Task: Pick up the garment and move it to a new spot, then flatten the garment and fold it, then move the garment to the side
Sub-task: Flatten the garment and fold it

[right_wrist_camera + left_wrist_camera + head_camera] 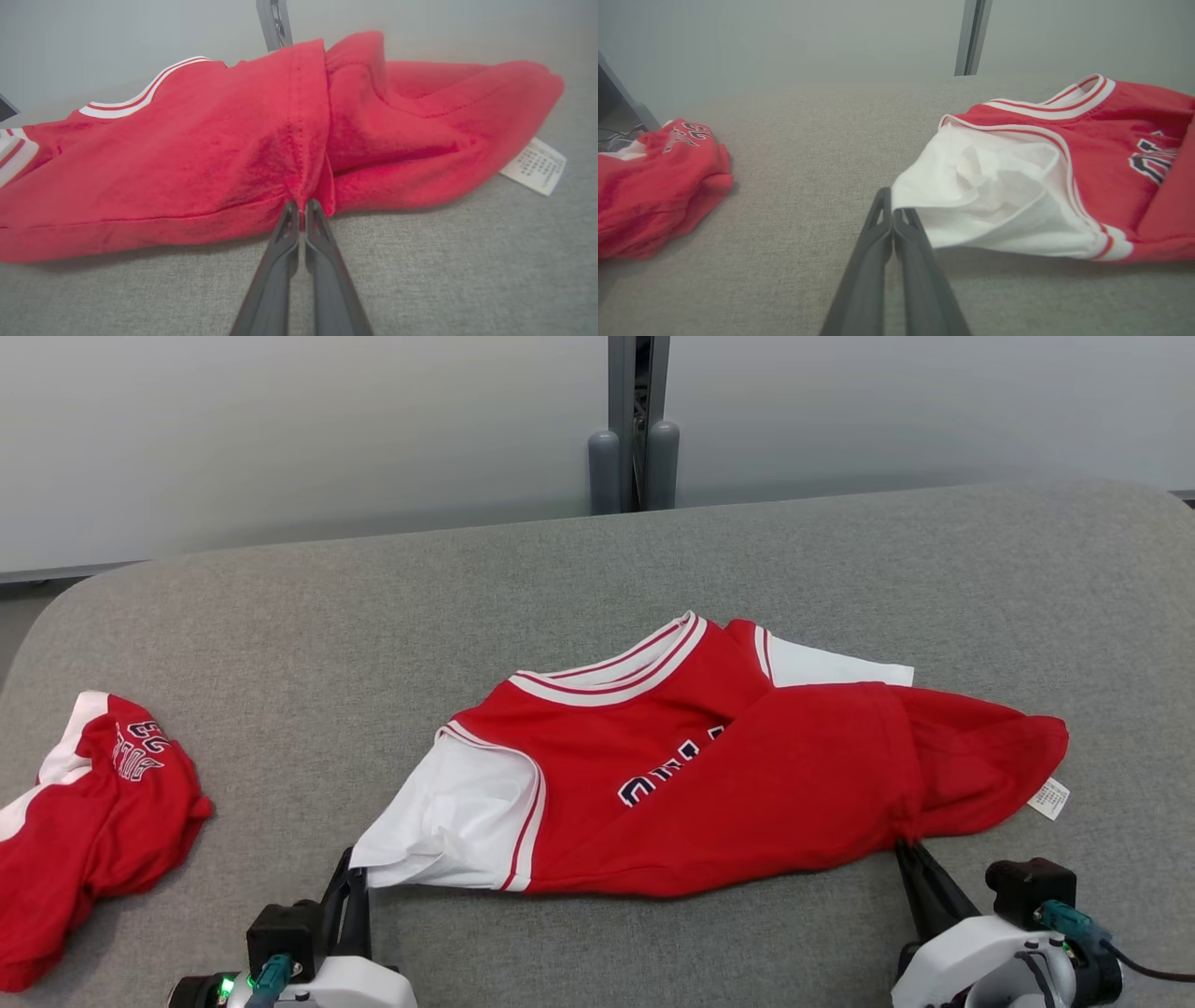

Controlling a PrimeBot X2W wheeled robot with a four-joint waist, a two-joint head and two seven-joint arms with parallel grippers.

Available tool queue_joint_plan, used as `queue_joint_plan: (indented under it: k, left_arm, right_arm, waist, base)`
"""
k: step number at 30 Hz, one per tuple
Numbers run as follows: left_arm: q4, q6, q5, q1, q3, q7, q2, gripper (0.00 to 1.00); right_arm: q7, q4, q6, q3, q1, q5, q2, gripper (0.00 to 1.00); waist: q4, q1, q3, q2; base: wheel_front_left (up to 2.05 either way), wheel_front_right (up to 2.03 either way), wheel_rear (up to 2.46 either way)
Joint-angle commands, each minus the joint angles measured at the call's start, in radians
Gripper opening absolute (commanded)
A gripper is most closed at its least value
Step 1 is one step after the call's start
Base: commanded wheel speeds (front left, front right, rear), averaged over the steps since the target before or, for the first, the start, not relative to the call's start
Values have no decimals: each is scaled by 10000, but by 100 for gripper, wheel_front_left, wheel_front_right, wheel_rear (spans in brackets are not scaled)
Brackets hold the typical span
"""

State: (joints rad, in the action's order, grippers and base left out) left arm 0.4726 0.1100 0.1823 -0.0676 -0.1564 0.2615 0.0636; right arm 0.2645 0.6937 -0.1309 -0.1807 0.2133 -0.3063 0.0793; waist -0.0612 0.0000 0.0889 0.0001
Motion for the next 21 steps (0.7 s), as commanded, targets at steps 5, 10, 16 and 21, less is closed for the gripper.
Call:
queue_joint_plan:
  k: [5, 10, 16, 21]
  left_arm:
    - [-585, -138, 59, -31, 262, 44, 24, 0]
    - [-1924, -532, 655, -58, 621, 44, -47, 0]
    - [-3706, -1141, 1204, -463, 700, 42, -81, 0]
    - [-4902, -1751, 1947, -1391, 544, -1010, 88, 0]
  right_arm:
    - [7, -689, 3, 181, -82, 49, 225, 0]
    - [7, -2368, 3, 710, -479, -29, 342, 0]
    - [7, -4326, 3, 1186, -423, -168, 640, 0]
    - [6, -5735, 3, 1309, 244, -911, 1117, 0]
  waist:
    - [-65, 0, -201, -1]
    - [-166, 0, -481, -1]
    - [-339, 0, -844, -1]
    - [-356, 0, -1094, -1]
  base:
    - [0, 0, 0]
    - [0, 0, 0]
    - [0, 0, 0]
    - [0, 0, 0]
